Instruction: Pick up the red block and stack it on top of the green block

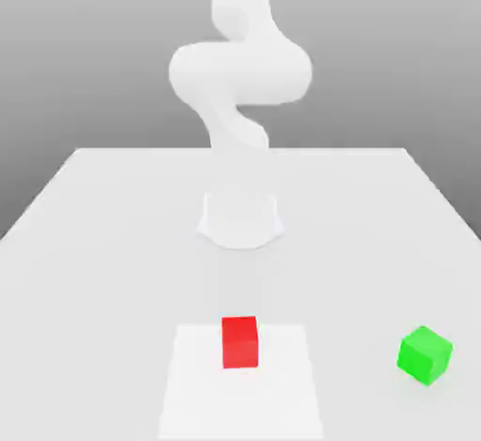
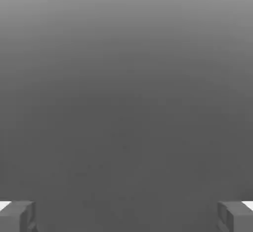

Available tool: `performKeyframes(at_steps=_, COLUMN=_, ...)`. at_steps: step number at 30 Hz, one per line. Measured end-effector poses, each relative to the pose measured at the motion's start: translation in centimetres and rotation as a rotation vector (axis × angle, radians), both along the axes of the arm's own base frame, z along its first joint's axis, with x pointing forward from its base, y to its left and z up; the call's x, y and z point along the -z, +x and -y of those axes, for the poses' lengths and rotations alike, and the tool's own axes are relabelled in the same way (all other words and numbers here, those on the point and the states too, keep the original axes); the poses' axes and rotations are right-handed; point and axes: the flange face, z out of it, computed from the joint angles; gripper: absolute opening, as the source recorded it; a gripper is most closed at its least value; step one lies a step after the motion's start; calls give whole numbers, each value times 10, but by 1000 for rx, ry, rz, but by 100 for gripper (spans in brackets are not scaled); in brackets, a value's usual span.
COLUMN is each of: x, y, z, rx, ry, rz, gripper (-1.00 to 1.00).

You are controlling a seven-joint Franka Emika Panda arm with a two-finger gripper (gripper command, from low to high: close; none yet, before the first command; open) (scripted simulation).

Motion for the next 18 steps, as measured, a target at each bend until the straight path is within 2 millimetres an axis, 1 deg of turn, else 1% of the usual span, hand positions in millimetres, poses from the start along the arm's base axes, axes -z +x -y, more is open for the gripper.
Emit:
performKeyframes(at_steps=2, x=49, y=24, z=1, rx=-7, ry=0, rz=-77, gripper=0)
performKeyframes(at_steps=4, x=99, y=41, z=1, rx=-14, ry=-1, rz=-152, gripper=0)
performKeyframes(at_steps=6, x=149, y=52, z=1, rx=-21, ry=-3, rz=-226, gripper=0)
performKeyframes(at_steps=9, x=224, y=58, z=0, rx=-32, ry=-7, rz=-338, gripper=0)
performKeyframes(at_steps=11, x=274, y=55, z=0, rx=-39, ry=-10, rz=-415, gripper=0)
performKeyframes(at_steps=13, x=325, y=45, z=-1, rx=-46, ry=-14, rz=-494, gripper=0)
performKeyframes(at_steps=16, x=401, y=17, z=-1, rx=-58, ry=-24, rz=-623, gripper=0)
performKeyframes(at_steps=17, x=423, y=5, z=0, rx=-61, ry=-27, rz=-664, gripper=0)
performKeyframes(at_steps=18, x=440, y=-3, z=0, rx=-63, ry=-29, rz=-692, gripper=0)
